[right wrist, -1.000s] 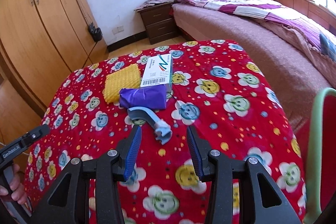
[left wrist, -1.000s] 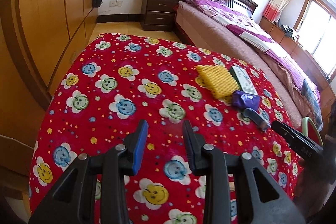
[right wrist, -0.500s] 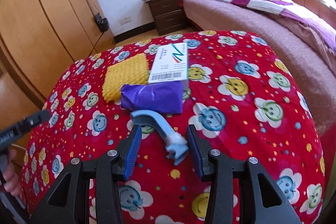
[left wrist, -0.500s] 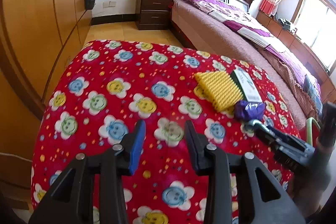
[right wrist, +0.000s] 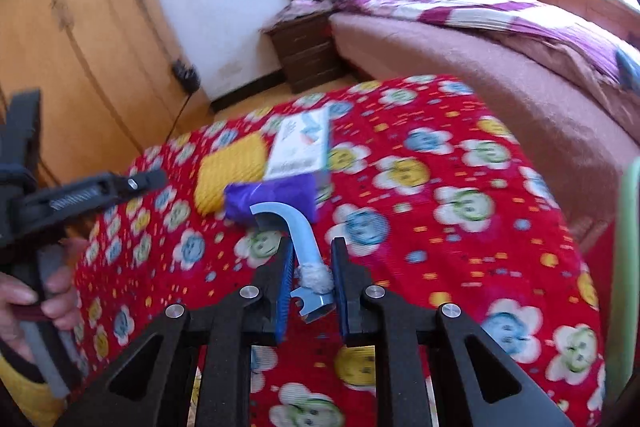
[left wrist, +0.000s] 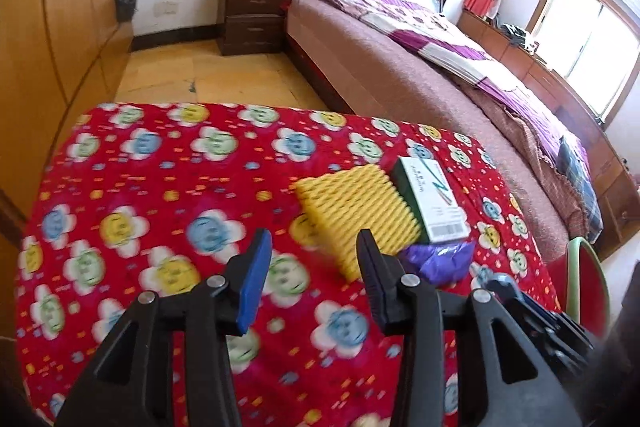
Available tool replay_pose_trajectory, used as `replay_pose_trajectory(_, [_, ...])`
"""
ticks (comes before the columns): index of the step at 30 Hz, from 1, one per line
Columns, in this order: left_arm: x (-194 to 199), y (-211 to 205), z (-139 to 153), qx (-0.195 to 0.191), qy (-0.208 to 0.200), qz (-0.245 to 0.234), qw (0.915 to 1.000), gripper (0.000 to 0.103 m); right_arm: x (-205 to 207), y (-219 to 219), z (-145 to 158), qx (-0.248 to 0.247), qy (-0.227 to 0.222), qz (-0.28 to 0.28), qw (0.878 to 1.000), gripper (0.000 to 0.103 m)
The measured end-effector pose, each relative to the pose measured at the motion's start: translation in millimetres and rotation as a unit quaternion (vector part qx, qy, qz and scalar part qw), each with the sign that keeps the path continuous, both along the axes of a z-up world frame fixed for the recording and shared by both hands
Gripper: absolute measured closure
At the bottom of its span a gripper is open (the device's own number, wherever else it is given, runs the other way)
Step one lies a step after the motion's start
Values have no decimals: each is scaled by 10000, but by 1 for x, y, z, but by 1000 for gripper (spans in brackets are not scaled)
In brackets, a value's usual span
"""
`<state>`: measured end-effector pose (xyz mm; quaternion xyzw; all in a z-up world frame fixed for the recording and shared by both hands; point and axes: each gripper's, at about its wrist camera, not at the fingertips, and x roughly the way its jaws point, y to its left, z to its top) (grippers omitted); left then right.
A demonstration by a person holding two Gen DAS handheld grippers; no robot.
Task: Collect trash
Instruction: 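Grasp the light-blue plastic clip with the right tool while the left tool grasps the yellow foam mesh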
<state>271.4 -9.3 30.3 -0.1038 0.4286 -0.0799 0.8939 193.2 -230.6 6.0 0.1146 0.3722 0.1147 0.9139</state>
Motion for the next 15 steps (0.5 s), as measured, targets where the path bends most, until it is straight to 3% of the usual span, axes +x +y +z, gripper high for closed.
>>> replay_pose_trajectory(9, [39, -35, -29, 238, 376, -98, 9990, 59, 1, -43, 0, 434, 1, -676, 9968, 84])
replay_pose_trajectory(15, [37, -41, -35, 232, 208, 23, 9995, 59, 2, -50, -4, 547, 56, -776, 9955, 84])
